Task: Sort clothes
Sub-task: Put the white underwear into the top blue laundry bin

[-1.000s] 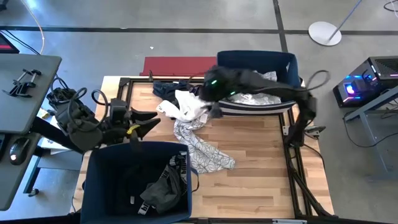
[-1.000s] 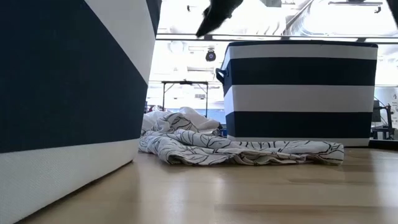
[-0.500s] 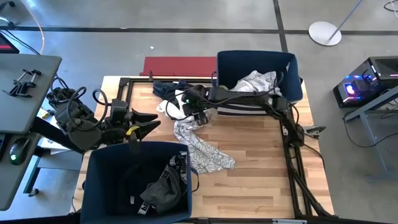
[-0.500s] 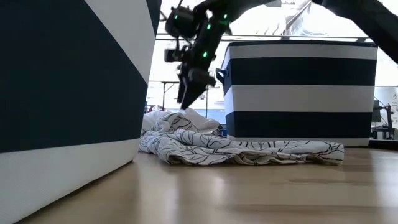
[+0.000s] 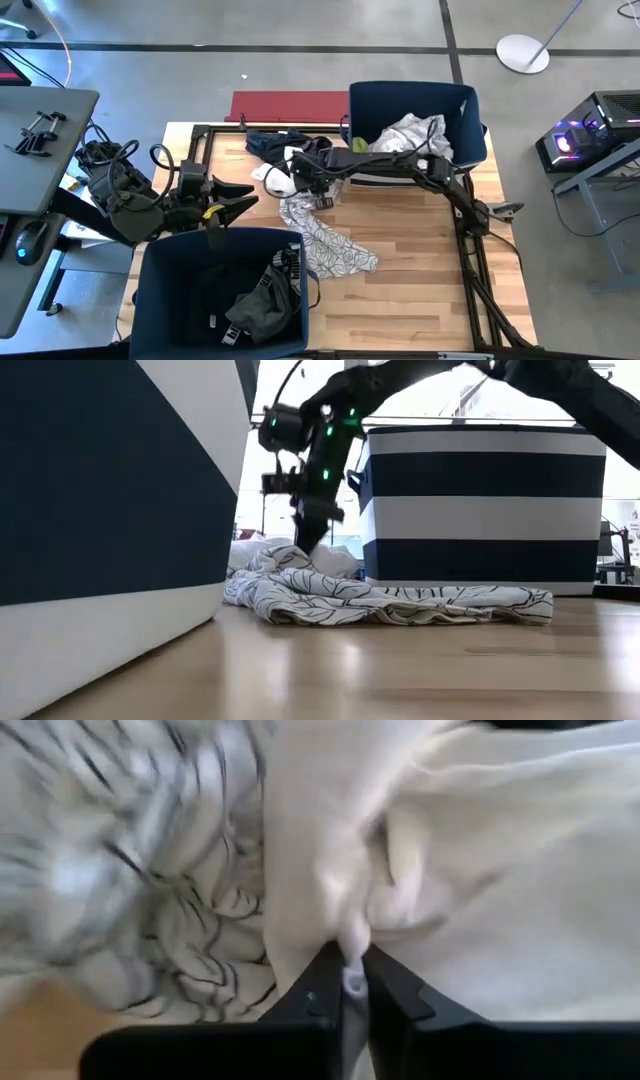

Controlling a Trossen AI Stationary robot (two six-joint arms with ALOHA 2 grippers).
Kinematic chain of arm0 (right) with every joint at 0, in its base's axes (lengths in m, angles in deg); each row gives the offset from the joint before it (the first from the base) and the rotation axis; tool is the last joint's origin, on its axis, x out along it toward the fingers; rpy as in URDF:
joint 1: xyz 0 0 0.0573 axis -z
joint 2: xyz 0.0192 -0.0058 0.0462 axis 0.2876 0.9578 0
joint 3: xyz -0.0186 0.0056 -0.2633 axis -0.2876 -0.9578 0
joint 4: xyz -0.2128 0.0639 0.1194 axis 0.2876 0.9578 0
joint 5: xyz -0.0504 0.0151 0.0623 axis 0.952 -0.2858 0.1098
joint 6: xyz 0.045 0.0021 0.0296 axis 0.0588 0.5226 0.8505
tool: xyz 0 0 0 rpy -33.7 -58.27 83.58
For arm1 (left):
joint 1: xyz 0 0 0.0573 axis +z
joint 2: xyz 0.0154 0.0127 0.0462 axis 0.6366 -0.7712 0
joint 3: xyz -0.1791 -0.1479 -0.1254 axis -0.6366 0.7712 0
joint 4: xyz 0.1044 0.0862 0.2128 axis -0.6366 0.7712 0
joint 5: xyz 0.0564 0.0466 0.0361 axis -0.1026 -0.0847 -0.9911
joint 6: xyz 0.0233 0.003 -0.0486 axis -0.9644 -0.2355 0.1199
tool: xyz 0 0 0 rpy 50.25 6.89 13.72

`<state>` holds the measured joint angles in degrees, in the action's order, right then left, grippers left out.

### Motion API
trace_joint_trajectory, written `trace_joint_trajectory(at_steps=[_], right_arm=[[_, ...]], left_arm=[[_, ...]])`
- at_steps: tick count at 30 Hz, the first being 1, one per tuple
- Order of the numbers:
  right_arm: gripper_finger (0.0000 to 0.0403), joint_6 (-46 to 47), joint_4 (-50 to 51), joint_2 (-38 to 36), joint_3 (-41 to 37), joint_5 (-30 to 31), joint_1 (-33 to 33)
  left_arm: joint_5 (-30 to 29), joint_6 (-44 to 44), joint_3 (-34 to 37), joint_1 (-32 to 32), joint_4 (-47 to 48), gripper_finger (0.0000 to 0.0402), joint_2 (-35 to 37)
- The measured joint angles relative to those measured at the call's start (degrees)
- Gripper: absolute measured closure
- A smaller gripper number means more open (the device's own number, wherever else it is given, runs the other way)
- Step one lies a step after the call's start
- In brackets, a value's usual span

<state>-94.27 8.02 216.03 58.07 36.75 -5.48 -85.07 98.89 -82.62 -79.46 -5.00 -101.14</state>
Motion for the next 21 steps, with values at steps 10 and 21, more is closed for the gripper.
trace_joint_trajectory(at_steps=[10, 21], right_arm=[[0.0395, 9.02, -0.94, -19.40, 0.00, -0.36, -2.27], [0.0397, 7.01, -13.82, -45.82, 0.02, 22.91, -1.75]], left_arm=[[-0.03, -1.99, 0.00, 0.02, 0.00, 0.0264, 0.00], [-0.94, -3.19, 0.00, 0.02, -0.04, 0.0264, 0.00]])
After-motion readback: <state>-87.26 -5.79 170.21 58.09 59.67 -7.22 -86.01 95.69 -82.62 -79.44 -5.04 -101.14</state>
